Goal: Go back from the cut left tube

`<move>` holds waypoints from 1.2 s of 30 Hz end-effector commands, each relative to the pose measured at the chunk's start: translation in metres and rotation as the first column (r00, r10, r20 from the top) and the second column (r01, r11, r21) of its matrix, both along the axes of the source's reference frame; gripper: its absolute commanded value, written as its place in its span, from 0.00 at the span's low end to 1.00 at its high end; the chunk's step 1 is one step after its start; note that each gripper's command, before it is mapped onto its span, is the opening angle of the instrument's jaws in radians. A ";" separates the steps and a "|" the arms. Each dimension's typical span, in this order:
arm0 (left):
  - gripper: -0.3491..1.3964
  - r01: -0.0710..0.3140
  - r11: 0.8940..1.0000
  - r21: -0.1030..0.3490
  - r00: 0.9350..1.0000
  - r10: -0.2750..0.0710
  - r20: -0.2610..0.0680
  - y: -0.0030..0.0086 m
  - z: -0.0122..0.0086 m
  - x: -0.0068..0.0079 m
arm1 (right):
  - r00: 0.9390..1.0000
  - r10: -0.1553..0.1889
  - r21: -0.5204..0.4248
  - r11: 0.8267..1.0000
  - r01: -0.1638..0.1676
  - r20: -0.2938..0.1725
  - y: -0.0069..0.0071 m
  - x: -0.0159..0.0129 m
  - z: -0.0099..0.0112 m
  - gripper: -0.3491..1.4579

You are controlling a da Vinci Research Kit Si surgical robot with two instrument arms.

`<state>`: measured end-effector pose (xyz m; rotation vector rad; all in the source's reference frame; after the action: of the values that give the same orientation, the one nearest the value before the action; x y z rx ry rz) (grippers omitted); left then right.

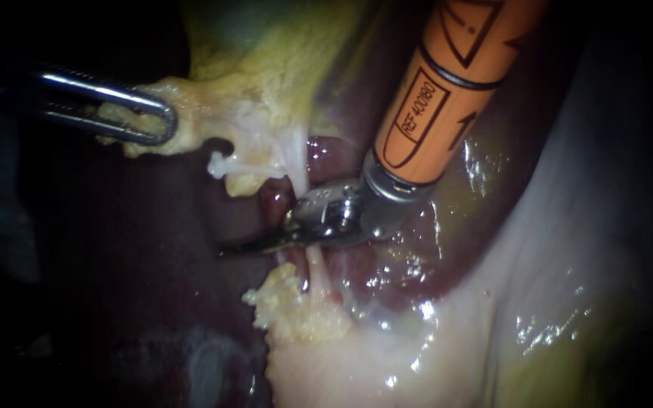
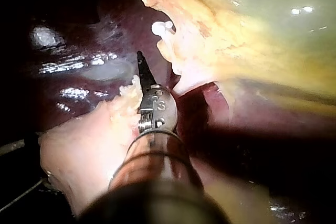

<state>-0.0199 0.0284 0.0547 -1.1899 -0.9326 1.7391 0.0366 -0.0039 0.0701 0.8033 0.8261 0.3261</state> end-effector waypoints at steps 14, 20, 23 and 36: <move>0.00 0.000 1.000 0.000 1.000 0.000 0.000 0.0000 0.0000 0.0000 | 1.000 0.000 -0.004 1.000 0.000 -0.015 0.0000 0.0000 0.0000 0.25; 0.00 -0.001 1.000 0.000 1.000 0.001 0.000 0.0001 0.0001 0.0001 | 0.999 0.012 -0.007 1.000 -0.012 -0.034 0.0000 0.0002 0.0001 0.62; 0.00 -0.001 1.000 0.000 1.000 0.001 0.001 0.0001 0.0001 0.0001 | 0.999 0.016 -0.006 1.000 -0.017 -0.041 0.0000 0.0003 0.0001 0.71; 0.00 -0.001 1.000 0.000 1.000 0.001 0.001 0.0001 0.0002 0.0001 | 0.997 -0.004 -0.062 0.998 0.000 -0.074 -0.0003 0.0005 -0.0001 0.84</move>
<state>-0.0198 0.0285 0.0549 -1.1904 -0.9341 1.7398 0.0372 -0.0043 0.0699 0.7581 0.9049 0.2570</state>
